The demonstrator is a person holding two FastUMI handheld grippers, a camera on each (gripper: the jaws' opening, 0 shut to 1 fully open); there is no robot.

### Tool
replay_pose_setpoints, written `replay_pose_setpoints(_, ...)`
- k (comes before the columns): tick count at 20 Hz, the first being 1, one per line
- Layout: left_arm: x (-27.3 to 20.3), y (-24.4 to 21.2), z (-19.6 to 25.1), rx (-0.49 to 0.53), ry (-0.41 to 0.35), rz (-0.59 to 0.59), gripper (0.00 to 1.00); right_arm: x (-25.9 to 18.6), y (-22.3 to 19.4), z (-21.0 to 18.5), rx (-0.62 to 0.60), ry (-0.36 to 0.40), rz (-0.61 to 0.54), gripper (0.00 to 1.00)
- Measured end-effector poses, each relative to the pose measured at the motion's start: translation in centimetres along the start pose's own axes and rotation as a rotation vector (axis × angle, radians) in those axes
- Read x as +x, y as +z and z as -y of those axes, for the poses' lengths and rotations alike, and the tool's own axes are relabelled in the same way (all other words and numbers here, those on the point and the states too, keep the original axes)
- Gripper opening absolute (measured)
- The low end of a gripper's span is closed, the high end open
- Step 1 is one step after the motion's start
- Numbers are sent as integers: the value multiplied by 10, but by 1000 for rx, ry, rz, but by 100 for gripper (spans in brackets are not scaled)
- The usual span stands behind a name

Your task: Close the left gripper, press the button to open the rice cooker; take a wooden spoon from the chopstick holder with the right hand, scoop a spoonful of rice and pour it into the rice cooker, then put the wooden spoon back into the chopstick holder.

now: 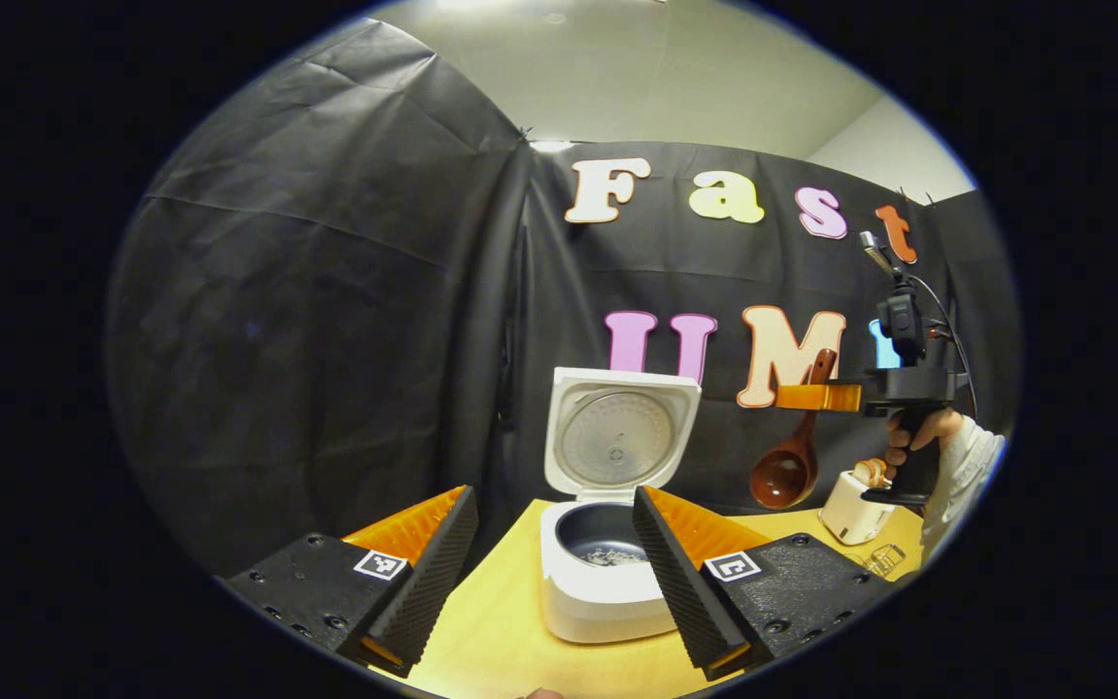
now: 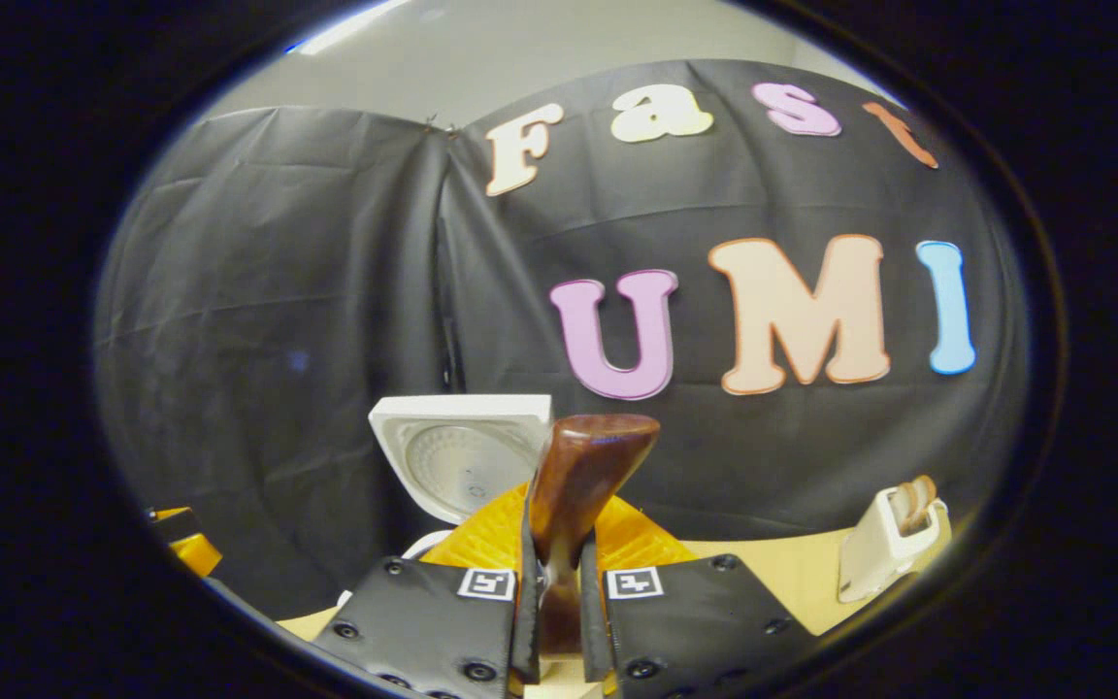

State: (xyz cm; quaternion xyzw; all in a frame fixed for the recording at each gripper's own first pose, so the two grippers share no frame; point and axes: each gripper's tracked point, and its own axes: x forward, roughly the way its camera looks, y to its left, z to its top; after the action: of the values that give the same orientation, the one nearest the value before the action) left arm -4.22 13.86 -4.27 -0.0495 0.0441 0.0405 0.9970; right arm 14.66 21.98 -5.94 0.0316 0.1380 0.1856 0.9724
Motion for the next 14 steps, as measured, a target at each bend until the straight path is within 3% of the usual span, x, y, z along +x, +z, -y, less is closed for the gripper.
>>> replay_pose_setpoints(7,17,5,72,-3,-121,8,92,-66,4,122,-4,-173,6,19)
replay_pose_setpoints(8,18,5,82,-6,-138,6,97,-74,1,137,1,-194,2,19)
replay_pose_setpoints(10,21,4,99,-8,-166,3,92,-87,-4,166,8,-238,-5,19)
replay_pose_setpoints(14,24,2,125,-4,-207,-4,93,-105,-27,217,4,-318,-44,19)
